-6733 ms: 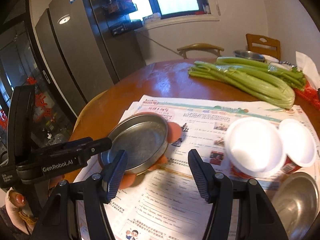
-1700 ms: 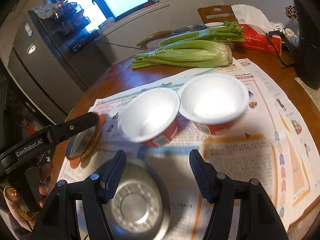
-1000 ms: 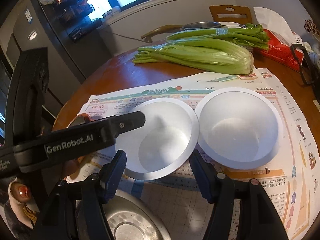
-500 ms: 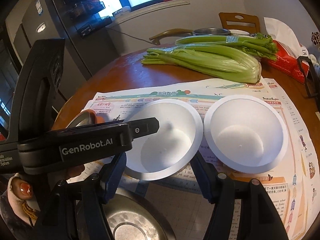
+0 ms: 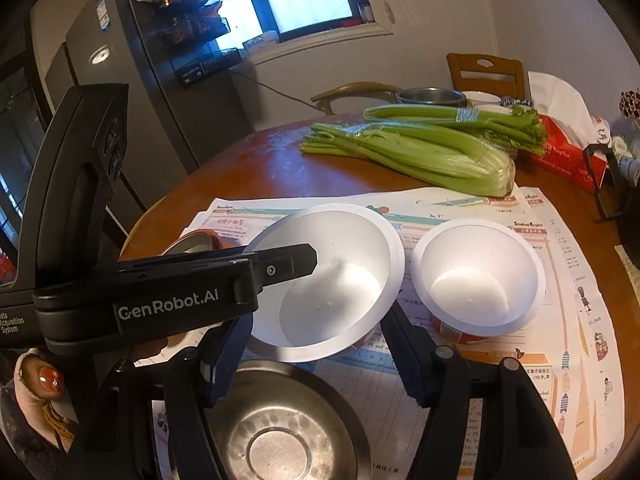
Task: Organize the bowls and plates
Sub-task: 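Carry the white bowl with the left tool and lower it into the steel bowl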
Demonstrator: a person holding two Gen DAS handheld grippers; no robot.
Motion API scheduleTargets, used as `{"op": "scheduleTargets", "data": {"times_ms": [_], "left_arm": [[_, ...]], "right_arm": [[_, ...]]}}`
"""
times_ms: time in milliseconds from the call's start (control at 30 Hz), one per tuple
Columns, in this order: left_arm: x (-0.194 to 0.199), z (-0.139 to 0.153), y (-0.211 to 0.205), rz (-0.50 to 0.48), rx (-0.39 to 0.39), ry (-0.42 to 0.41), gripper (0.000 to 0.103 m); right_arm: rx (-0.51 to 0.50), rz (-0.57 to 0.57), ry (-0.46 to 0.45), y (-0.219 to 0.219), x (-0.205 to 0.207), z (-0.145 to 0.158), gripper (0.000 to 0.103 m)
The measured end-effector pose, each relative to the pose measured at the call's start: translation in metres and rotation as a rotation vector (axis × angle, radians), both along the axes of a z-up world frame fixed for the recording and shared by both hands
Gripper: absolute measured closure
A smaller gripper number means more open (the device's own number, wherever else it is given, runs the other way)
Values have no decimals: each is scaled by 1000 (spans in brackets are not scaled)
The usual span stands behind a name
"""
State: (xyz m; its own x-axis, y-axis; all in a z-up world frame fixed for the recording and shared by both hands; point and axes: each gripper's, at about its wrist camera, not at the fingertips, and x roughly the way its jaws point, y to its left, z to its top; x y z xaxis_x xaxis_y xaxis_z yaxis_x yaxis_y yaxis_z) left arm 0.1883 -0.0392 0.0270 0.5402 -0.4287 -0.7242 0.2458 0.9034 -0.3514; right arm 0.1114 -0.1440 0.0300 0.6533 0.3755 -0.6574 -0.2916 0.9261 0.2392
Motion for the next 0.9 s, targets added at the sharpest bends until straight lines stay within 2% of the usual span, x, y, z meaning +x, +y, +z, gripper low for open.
{"op": "scheduleTargets", "data": {"times_ms": [500,900], "left_arm": [[-49,23,5,18,3,-54,61],[-91,27,1,28,12,-66,61]], "right_arm": [[-15,35,-43,5,-39,16,36],[-27,64,-26,6,-80,13,36]]}}
